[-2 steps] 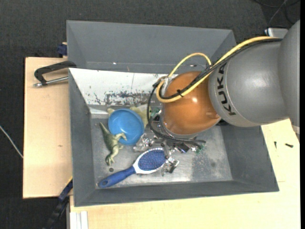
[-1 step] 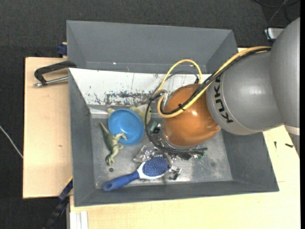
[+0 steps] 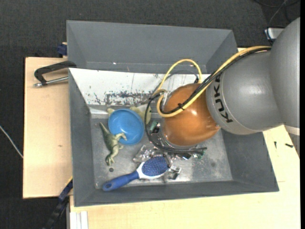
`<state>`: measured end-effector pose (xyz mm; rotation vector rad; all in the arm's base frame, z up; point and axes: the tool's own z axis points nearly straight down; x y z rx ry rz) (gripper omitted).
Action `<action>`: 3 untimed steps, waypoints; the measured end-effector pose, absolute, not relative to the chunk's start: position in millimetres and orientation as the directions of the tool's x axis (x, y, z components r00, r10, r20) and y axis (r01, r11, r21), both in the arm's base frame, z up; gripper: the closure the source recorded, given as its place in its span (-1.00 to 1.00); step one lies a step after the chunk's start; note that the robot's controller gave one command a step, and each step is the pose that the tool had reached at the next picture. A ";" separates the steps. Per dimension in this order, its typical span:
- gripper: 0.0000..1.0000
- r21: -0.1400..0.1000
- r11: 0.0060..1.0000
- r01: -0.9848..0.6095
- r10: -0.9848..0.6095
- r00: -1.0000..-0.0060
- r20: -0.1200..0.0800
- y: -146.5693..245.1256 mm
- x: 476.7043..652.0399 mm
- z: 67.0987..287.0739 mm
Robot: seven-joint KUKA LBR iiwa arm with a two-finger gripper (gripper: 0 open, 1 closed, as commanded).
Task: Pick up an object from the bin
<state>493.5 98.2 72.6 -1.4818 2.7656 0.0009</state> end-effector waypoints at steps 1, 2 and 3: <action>1.00 -0.004 0.556 -0.831 -0.831 -0.556 -0.007 98.4 494.9 74.0; 1.00 -0.004 0.558 -0.830 -0.830 -0.558 -0.006 98.9 496.2 77.5; 1.00 -0.006 0.559 -0.829 -0.829 -0.559 -0.009 100.3 498.3 147.7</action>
Offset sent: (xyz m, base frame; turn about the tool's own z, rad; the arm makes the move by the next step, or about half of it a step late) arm 0.0000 0.0000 0.0000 0.0000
